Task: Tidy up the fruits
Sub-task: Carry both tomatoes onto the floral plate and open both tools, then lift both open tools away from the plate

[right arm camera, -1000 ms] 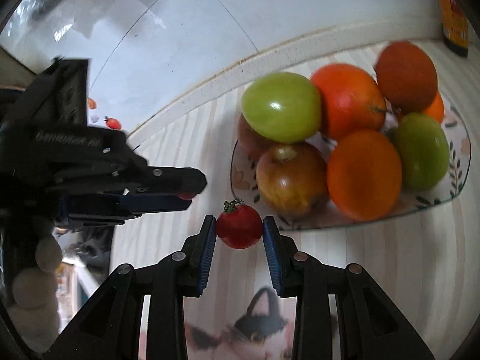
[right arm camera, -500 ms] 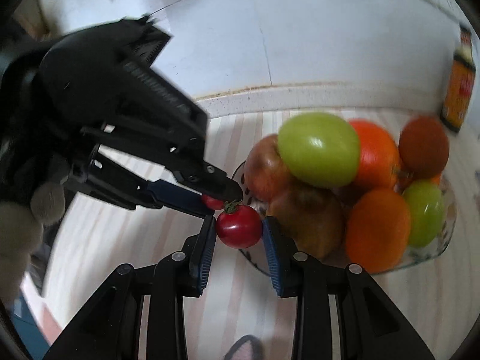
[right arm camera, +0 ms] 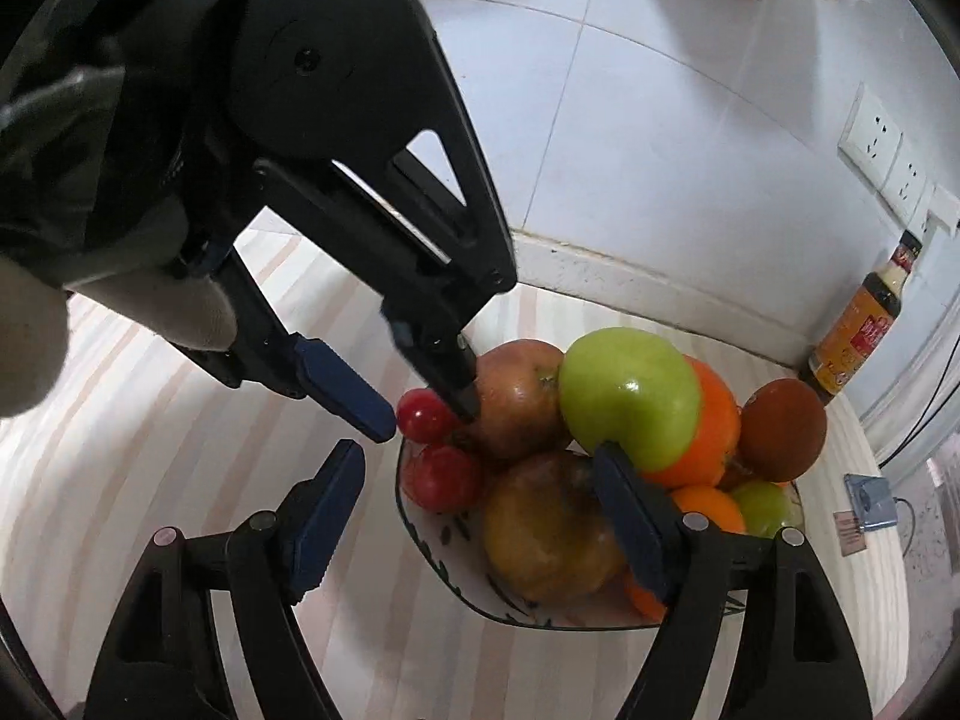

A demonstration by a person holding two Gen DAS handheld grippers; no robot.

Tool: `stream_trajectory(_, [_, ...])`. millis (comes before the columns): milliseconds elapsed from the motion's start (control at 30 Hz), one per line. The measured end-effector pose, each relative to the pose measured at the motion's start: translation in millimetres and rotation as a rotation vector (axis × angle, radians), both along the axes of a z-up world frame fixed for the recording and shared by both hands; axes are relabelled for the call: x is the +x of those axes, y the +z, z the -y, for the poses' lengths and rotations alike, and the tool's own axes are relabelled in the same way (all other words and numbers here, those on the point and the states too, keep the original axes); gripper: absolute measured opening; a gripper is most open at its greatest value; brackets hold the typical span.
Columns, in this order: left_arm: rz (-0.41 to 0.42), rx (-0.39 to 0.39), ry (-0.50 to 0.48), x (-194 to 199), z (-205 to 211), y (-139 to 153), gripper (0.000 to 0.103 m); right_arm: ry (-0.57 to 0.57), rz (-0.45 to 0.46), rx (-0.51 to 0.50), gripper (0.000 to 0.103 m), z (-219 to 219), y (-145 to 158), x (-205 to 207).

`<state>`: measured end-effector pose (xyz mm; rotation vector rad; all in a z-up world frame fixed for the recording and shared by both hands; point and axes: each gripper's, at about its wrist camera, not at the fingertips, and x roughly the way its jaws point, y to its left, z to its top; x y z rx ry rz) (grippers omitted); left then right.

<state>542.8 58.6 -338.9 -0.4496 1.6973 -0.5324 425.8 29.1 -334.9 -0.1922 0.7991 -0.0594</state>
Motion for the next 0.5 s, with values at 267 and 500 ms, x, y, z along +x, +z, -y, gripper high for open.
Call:
stream_trajectory(267, [0.119,0.053,-0.006,-12,-8,37,0.091,-0.053,0.013,0.169,0.094,55,55,-45])
stream_trajectory(500, [0.358,0.314,0.009,-66,-13,86,0.091,-0.194,-0.128,0.320,0.096,136,85,-71])
